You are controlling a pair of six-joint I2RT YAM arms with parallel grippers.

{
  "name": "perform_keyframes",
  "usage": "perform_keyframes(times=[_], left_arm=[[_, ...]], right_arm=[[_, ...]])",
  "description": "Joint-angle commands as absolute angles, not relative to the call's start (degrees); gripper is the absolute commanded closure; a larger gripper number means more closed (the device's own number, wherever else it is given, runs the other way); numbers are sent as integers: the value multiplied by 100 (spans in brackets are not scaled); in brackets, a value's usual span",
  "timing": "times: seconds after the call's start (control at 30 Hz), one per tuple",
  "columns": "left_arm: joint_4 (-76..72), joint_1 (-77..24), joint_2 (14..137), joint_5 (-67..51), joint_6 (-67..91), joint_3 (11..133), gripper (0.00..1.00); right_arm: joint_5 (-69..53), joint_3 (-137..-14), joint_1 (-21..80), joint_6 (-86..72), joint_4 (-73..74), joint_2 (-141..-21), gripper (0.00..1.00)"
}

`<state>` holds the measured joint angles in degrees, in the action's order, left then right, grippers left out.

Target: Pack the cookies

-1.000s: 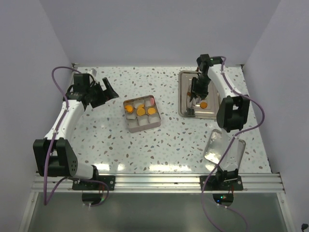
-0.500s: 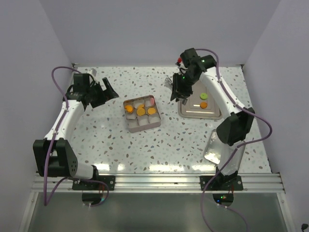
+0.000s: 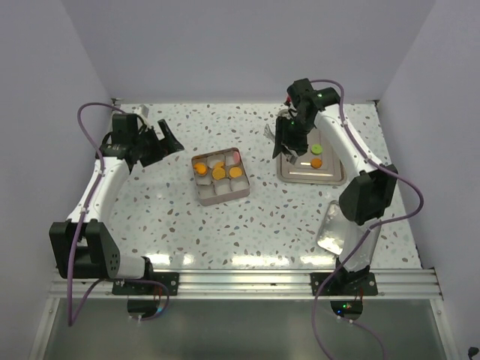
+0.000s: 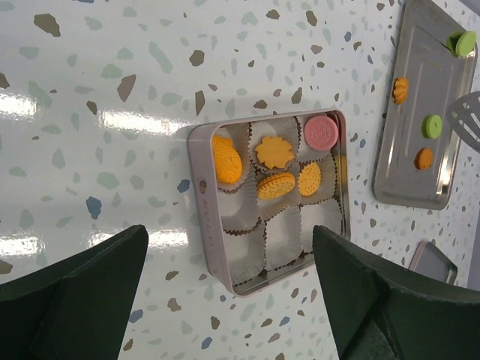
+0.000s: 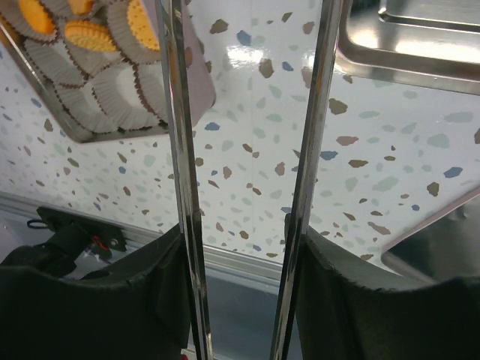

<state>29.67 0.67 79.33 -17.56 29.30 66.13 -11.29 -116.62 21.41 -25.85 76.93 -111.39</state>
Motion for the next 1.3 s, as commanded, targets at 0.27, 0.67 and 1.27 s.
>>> perform_keyframes(times=[0.27,0.67,1.27], left_arm=[[2900,53,7717,-1811,2786,6689,3],[2883,53,7699,-1723,2769,6566,4],[2918,61,7901,-1644,2672,6741,3]], right_arm=[[-1090,-11908,1512,-2347,7708,-12048,49],[-1301,-12269,1389,-2347,7611,-12674,49],[-1538,-12393,1362,-2417,7488,-13122,57]])
